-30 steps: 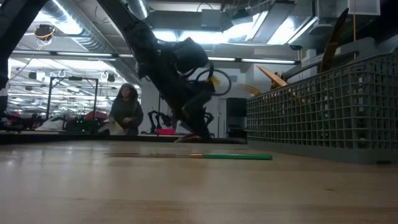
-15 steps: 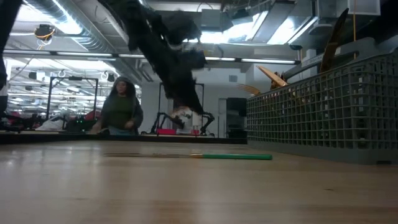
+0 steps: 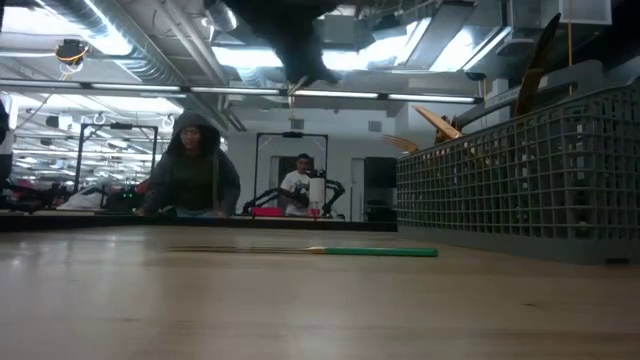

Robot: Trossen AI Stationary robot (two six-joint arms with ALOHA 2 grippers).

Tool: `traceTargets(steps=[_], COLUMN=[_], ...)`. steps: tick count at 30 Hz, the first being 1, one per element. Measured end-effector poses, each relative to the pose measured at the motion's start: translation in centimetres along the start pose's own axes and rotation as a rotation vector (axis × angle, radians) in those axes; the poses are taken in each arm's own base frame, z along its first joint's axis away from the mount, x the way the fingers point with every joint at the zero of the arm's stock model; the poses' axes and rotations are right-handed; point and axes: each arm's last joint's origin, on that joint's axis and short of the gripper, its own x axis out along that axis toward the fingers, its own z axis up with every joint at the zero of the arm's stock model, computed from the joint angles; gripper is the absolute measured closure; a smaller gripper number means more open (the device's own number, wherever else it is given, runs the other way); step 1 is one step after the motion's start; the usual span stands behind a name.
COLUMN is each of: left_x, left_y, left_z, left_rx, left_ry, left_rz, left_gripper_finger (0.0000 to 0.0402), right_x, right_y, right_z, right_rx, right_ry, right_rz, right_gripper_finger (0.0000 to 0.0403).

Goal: Sort silverware
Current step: Put the spoon into the top section of the basket

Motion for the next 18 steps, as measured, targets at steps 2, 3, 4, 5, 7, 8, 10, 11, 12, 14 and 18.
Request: traceTargets(steps=[2, 3, 4, 5, 7, 8, 10, 11, 12, 14, 18], left_x=[0.5, 0.8, 1.2, 1.6, 2.3, 2.6, 3.5, 4.0, 4.5, 5.5, 7.3], left_y=[0.3, 0.4, 0.4, 0.4, 0.4, 0.4, 0.2, -0.1, -0.3, -0.7, -1.0], left_z=[0.9, 1.3, 1.7, 2.0, 2.5, 2.8, 2.9, 2.9, 2.8, 2.6, 1.8], left_rx=[0.105, 0.164, 0.224, 0.292, 0.441, 0.515, 0.67, 0.745, 0.811, 0.938, 1.158], left_ry=[-0.051, -0.066, -0.078, -0.079, -0.062, -0.056, -0.038, -0.03, -0.023, -0.002, 0.053], left_rz=[0.047, 0.075, 0.104, 0.129, 0.183, 0.202, 0.23, 0.24, 0.254, 0.275, 0.297], left_gripper_finger=[0.0395, 0.0394, 0.0394, 0.0395, 0.0397, 0.0398, 0.0397, 0.0396, 0.0394, 0.0391, 0.0394], right_x=[-0.1, -0.1, -0.1, -0.1, -0.2, -0.2, -0.2, -0.2, -0.2, -0.2, -0.2], right_y=[-0.1, -0.1, -0.1, -0.1, -0.1, -0.1, -0.1, -0.1, -0.1, -0.2, -0.3], right_z=[0.0, 0.0, 0.0, 0.0, 0.0, 0.0, 0.0, 0.0, -0.1, -0.2, -0.4], right_rx=[0.002, 0.003, 0.002, 0.002, 0.003, 0.002, 0.001, 0.0, -0.004, -0.01, -0.021], right_ry=[-0.005, -0.006, -0.005, -0.006, -0.006, -0.006, -0.004, 0.0, 0.006, 0.016, 0.035], right_rz=[-0.001, -0.002, -0.004, -0.003, -0.004, -0.003, -0.002, -0.001, -0.003, -0.005, -0.014], right_gripper_finger=[0.0271, 0.0271, 0.0271, 0.0271, 0.0271, 0.0271, 0.0271, 0.0271, 0.0271, 0.0271, 0.0271])
